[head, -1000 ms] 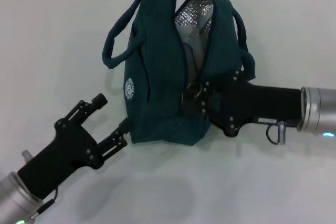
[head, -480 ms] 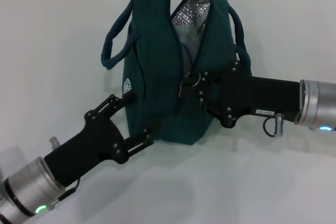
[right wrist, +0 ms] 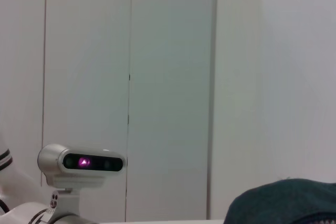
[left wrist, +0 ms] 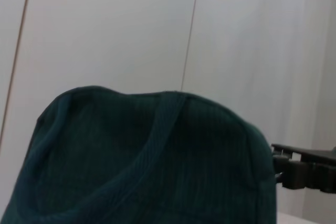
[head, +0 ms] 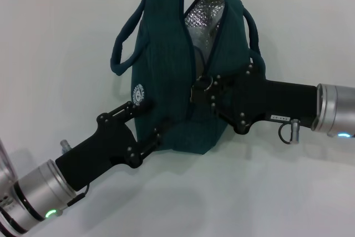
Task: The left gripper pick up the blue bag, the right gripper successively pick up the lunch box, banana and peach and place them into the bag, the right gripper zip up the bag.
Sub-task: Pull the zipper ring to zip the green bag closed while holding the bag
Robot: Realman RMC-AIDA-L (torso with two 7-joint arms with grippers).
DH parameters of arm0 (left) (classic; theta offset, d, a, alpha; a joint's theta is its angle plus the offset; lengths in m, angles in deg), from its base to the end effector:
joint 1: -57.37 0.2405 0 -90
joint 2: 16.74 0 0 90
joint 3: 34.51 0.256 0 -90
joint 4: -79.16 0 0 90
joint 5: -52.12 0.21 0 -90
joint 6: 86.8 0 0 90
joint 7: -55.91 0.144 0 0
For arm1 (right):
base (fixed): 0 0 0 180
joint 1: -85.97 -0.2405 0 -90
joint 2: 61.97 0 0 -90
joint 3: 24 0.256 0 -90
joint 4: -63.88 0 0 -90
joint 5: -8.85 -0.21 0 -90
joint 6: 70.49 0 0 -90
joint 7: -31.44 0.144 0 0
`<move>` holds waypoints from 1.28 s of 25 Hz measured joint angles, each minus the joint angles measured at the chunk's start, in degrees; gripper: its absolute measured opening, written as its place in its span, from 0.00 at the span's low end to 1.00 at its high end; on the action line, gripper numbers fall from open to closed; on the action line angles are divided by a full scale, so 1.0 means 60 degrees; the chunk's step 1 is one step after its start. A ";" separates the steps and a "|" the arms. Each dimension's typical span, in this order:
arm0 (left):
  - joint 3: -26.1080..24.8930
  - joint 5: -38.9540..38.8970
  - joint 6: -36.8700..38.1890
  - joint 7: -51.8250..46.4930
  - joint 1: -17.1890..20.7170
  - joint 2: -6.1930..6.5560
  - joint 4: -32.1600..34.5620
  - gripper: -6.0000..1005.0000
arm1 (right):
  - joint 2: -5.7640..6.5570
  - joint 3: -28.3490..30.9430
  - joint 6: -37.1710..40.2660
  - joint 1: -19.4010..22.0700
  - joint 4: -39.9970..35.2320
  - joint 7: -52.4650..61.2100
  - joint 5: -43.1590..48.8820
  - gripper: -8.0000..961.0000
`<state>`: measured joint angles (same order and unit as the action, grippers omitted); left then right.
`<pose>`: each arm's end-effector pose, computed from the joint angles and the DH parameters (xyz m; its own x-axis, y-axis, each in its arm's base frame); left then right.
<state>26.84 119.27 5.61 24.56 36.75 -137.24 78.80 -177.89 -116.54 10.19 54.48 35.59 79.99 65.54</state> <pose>-0.2891 0.2279 -0.0708 0.5863 0.1004 0.8039 0.5412 -0.7869 -0.2964 0.1876 0.3188 -0.0589 0.7360 0.0898 -0.6710 -0.0657 -0.9770 -0.2028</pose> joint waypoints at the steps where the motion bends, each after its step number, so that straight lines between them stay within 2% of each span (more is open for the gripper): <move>1: -0.0002 -0.0008 -0.0065 0.0006 -0.0012 0.0000 0.0000 0.64 | 0.0000 0.0000 -0.0034 -0.0010 0.0004 -0.0001 0.0000 0.08; 6: -0.0002 0.0021 -0.0158 0.0013 -0.0027 0.0012 0.0070 0.42 | 0.0013 0.0000 0.0007 -0.0018 -0.0006 -0.0011 0.0000 0.08; 17: 0.0036 0.0471 -0.0170 0.0023 -0.0161 0.0051 0.0136 0.19 | 0.0009 0.0240 0.0263 0.0054 -0.0041 -0.0571 -0.0513 0.08; 23: 0.0045 0.0528 -0.0222 0.0025 -0.0209 0.0053 0.0135 0.08 | -0.0017 0.0281 0.0882 0.0162 0.0021 -0.1448 -0.1305 0.08; 32: 0.0278 0.0660 -0.0647 0.0149 -0.0458 0.0044 0.0134 0.08 | -0.0046 0.0082 0.1244 0.0346 0.0167 -0.2886 -0.3357 0.08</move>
<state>28.51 123.23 1.73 25.46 34.00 -136.97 79.60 -178.17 -116.05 17.65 56.56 36.60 62.67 45.40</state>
